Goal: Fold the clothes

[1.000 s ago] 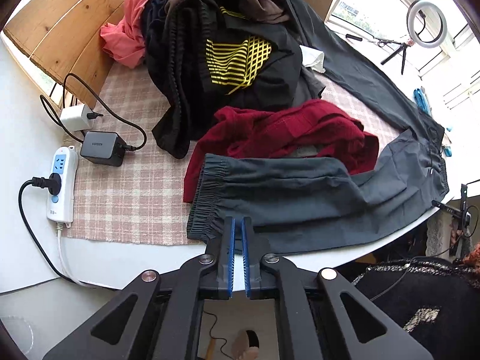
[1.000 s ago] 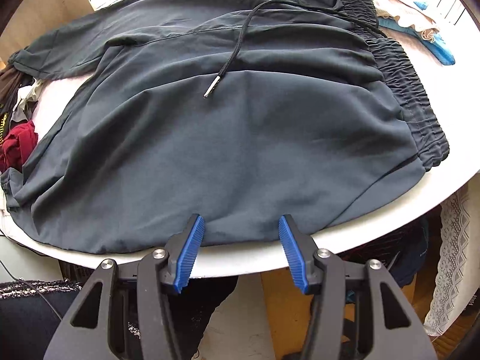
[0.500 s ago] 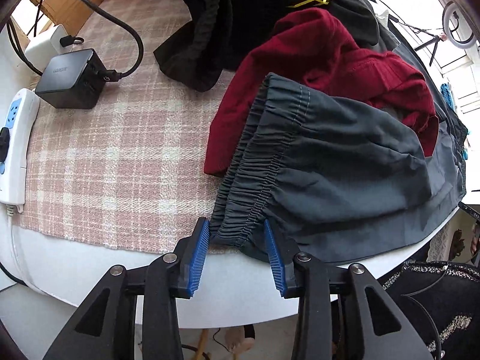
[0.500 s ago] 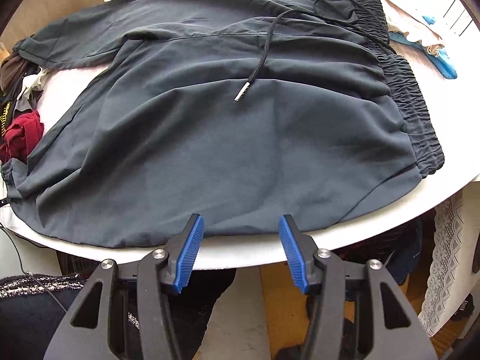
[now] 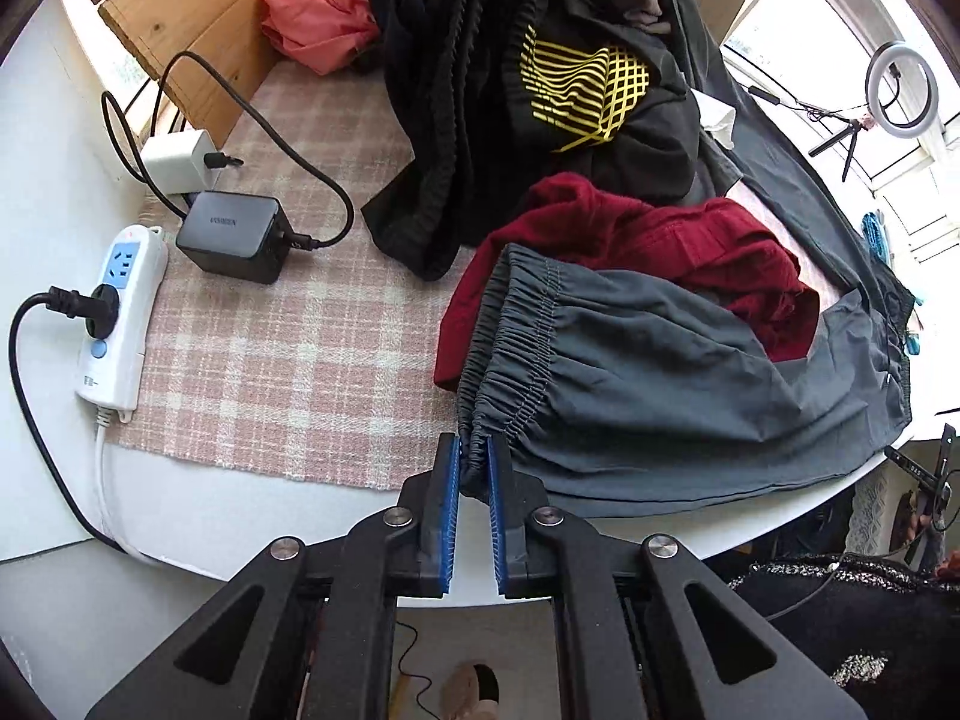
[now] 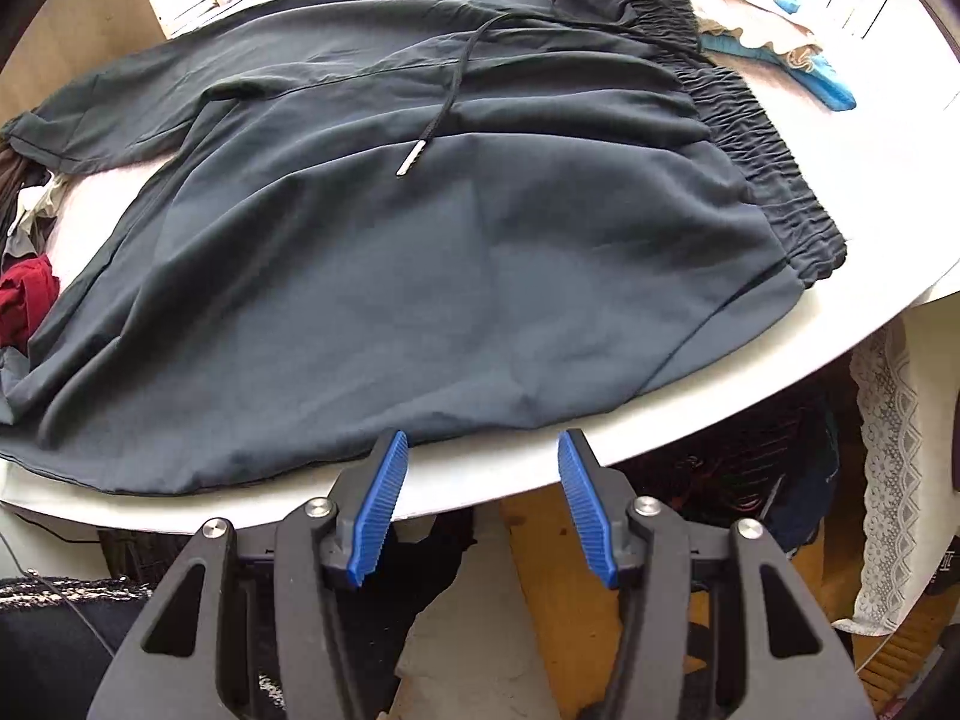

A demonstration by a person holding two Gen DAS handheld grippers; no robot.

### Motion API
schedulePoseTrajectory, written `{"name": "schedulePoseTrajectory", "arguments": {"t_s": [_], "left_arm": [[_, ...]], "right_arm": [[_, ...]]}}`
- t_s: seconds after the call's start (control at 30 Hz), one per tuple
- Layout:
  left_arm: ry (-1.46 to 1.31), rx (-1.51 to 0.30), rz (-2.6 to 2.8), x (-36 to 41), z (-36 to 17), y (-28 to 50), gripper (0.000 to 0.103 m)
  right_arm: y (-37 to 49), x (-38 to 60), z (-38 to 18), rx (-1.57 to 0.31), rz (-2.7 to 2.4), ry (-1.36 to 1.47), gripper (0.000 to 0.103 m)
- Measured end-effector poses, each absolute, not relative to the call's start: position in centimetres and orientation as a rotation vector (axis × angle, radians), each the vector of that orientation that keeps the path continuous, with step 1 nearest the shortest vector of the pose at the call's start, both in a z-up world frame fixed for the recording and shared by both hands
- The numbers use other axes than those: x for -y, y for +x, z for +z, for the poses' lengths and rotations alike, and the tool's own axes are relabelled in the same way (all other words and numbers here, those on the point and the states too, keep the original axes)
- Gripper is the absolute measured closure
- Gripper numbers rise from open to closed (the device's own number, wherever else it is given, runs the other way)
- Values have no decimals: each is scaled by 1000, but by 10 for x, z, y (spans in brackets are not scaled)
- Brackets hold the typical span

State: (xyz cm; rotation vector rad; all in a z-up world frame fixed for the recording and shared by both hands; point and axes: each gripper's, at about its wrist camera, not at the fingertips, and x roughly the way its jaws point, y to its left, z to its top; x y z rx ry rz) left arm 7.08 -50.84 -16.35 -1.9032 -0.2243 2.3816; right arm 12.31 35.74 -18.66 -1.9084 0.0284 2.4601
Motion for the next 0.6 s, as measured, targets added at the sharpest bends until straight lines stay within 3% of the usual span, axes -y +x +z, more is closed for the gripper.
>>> {"name": "schedulePoseTrajectory", "arguments": {"t_s": [0.17, 0.33, 0.5, 0.6], "left_arm": [[-1847, 149, 2388, 502, -134, 58, 95], [-1865, 121, 2373, 498, -133, 43, 95], [-1874, 113, 2369, 494, -132, 33, 95], [-1864, 131, 2390, 493, -126, 29, 95]], "right_arm": [[139, -345, -182, -6, 2549, -1909, 52], [138, -294, -187, 332, 2689, -1956, 52], [149, -249, -196, 792, 2689, -2050, 51], [144, -248, -196, 856, 2709, -2111, 51]]}}
